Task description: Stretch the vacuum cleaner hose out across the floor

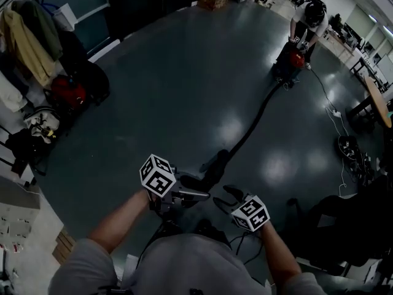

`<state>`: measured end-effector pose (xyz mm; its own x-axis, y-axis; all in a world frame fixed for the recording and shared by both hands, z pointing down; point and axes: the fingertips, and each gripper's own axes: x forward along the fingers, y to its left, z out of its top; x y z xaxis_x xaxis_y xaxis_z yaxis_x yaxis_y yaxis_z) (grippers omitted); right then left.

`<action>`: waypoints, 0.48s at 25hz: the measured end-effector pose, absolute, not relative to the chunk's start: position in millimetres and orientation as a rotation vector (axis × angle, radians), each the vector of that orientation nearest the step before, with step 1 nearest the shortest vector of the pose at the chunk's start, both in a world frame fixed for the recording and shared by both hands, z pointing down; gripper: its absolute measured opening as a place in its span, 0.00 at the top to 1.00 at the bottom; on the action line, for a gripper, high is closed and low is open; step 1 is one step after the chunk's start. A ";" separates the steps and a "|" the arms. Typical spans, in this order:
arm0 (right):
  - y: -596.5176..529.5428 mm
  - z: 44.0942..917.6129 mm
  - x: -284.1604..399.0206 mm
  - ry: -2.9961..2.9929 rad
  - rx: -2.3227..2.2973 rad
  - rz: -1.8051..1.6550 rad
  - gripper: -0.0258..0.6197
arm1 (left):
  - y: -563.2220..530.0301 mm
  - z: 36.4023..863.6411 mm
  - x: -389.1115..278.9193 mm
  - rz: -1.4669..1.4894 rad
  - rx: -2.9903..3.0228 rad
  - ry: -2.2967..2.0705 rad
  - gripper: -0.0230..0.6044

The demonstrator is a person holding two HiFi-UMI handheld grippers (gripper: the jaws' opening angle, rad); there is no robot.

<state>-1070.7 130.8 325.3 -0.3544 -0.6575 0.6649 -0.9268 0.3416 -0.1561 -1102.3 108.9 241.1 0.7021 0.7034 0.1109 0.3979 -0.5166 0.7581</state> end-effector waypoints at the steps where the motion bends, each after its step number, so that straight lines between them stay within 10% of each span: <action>1: 120.5 329.6 -1055.6 -2.076 1.414 0.713 0.63 | 104.5 241.8 -1106.8 0.544 2.172 0.844 0.67; 12: -29.0 398.7 -1004.4 -2.120 1.058 0.428 0.49 | 90.8 237.2 -1122.5 0.687 2.168 0.890 0.67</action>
